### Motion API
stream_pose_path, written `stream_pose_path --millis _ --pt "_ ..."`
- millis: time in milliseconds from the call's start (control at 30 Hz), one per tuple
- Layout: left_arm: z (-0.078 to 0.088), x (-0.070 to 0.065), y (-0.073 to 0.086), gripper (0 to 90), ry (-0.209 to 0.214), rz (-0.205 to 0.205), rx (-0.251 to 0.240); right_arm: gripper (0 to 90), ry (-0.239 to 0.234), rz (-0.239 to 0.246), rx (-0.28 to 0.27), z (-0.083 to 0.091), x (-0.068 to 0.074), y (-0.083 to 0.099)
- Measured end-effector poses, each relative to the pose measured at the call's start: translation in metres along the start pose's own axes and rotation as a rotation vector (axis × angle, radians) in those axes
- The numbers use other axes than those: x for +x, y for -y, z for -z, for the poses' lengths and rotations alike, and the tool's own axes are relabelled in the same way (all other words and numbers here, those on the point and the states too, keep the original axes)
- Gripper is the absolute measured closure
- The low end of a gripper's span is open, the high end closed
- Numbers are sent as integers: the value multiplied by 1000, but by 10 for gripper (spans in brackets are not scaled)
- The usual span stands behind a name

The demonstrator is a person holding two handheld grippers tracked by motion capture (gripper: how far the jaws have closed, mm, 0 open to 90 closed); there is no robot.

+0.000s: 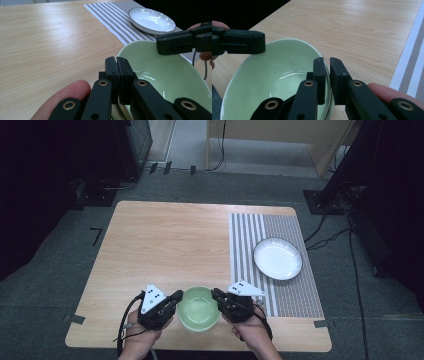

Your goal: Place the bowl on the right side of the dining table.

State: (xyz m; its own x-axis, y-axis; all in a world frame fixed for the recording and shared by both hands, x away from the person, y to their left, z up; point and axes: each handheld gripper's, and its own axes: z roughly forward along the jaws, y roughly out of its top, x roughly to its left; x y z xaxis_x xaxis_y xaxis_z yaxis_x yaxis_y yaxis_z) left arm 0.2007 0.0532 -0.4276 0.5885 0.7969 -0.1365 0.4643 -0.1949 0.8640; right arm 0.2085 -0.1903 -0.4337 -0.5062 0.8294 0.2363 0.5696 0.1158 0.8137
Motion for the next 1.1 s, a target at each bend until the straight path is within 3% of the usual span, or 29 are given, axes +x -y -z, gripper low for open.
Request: stream_pose_path --millis 67,167,300,400,467,533,600,633,667,767,833,900,1100 --pt "1 -2 -1 890 -6 -12 -10 747 -13 3 6 -1 0 1" --pt "3 -5 -2 891 -14 -32 -29 704 -25 10 18 -4 1 2" --pt "5 -6 -3 892 -11 -42 -37 714 -2 10 27 -9 1 5" --pt "13 -6 -9 900 5 -44 -76 720 -10 -3 27 -11 0 5" --pt "17 -8 -14 900 3 -58 -74 731 -22 -3 27 -13 0 6" --pt "17 -8 -14 900 -7 -50 -73 806 6 2 21 -14 1 6" --pt "15 -4 -11 900 -25 -17 -71 826 -1 1 22 -13 0 5" --pt "12 -1 -9 900 -10 0 -58 838 5 9 17 -13 0 6" --pt "10 1 -8 877 14 14 -40 849 17 25 16 -12 2 6" --pt "2 1 -4 664 47 27 -7 856 41 64 -3 -11 5 7" --pt "-1 -1 -3 631 49 20 6 856 45 77 -4 -11 6 7" --pt "-6 -3 -1 519 20 18 34 860 51 100 -24 -9 7 7" --pt "-19 -4 4 472 -16 13 106 881 68 153 -87 -4 12 6"
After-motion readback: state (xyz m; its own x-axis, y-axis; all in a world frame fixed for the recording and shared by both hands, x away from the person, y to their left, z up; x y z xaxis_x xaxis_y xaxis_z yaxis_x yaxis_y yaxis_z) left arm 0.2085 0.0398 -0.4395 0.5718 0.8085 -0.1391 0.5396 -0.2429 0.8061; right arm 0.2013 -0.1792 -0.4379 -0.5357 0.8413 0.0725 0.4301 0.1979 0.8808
